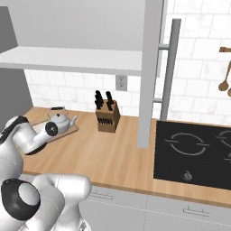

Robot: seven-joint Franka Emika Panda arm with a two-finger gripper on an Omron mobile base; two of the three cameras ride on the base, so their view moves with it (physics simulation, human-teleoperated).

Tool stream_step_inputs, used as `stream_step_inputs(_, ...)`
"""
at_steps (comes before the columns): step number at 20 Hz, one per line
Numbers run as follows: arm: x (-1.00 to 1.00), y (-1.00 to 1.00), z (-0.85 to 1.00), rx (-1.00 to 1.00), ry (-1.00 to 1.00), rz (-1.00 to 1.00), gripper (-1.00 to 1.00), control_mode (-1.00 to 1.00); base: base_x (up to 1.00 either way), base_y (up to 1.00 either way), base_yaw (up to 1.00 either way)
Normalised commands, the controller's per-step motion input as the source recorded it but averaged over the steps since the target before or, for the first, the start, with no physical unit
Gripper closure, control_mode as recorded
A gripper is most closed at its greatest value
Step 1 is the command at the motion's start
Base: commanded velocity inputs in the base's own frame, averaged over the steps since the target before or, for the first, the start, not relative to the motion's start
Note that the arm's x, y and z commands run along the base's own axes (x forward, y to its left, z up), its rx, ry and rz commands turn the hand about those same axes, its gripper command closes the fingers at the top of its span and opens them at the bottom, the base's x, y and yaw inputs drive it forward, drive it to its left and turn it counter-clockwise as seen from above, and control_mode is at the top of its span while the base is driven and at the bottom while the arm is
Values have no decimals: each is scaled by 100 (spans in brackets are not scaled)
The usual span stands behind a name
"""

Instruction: Pick the kettle from the counter and place it on the tray. Then pick the mug from the cabinet and place it on the tray. Then close the cabinet doors.

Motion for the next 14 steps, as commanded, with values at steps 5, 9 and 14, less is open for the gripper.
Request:
stream_step_inputs(5, -33, -25, 100, -3, 56, -23, -100, -100, 0, 0, 0)
stream_step_inputs(9, -10, -6, 76, -15, 66, -30, -100, -100, 0, 0, 0)
stream_step_inputs(14, 0, 0, 5, -6, 13, -4, -100, -100, 0, 0, 0)
